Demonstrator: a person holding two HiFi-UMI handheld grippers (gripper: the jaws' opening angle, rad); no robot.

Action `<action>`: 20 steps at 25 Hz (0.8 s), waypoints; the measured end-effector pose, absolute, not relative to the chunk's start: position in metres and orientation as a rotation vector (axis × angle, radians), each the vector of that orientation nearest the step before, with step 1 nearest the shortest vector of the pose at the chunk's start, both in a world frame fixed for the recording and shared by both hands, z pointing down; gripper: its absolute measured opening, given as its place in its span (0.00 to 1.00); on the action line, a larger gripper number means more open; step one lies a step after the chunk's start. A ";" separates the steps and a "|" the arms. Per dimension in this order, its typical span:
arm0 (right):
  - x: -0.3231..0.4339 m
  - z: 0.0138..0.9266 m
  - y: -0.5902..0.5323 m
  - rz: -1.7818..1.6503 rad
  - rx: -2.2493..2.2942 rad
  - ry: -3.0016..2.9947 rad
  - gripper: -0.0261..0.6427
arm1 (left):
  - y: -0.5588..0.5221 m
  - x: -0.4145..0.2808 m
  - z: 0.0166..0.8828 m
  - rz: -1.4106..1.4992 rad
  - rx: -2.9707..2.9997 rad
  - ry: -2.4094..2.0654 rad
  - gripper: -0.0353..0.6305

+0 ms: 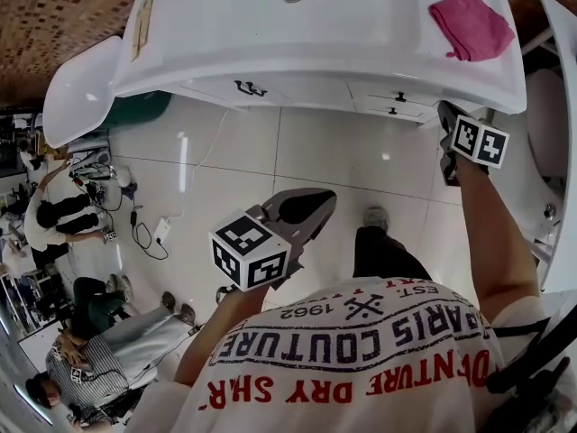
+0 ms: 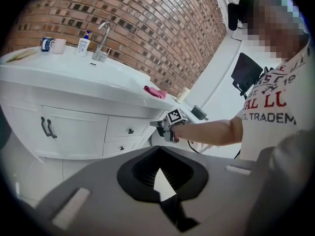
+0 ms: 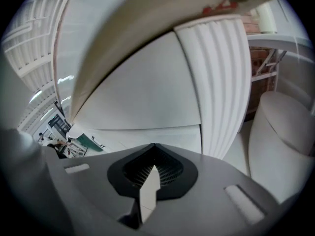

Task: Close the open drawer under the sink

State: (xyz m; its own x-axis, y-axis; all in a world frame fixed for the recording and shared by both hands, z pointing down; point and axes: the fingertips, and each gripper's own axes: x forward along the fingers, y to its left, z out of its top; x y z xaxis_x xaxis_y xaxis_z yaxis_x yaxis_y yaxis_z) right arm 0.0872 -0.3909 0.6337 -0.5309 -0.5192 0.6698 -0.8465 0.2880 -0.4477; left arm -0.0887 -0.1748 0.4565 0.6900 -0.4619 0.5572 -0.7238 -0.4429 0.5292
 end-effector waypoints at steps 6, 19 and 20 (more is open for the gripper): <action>0.058 0.589 -0.286 1.078 0.920 -2.298 0.05 | -0.159 -0.080 0.449 0.400 2.154 -0.883 0.03; 0.002 0.437 -0.024 0.776 0.582 -2.574 0.05 | -0.019 -0.069 0.402 0.317 2.371 -0.824 0.03; 0.001 0.431 -0.009 0.755 0.585 -2.590 0.05 | -0.004 -0.069 0.399 0.318 2.391 -0.829 0.03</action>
State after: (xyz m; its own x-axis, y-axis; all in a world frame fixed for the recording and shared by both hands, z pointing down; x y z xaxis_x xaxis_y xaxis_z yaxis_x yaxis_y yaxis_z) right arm 0.0011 -0.0095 0.4306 -0.8416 -0.2817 0.4608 -0.4852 0.7691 -0.4160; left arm -0.0693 -0.0041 0.3987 0.7783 -0.4878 0.3954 -0.6270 -0.6369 0.4485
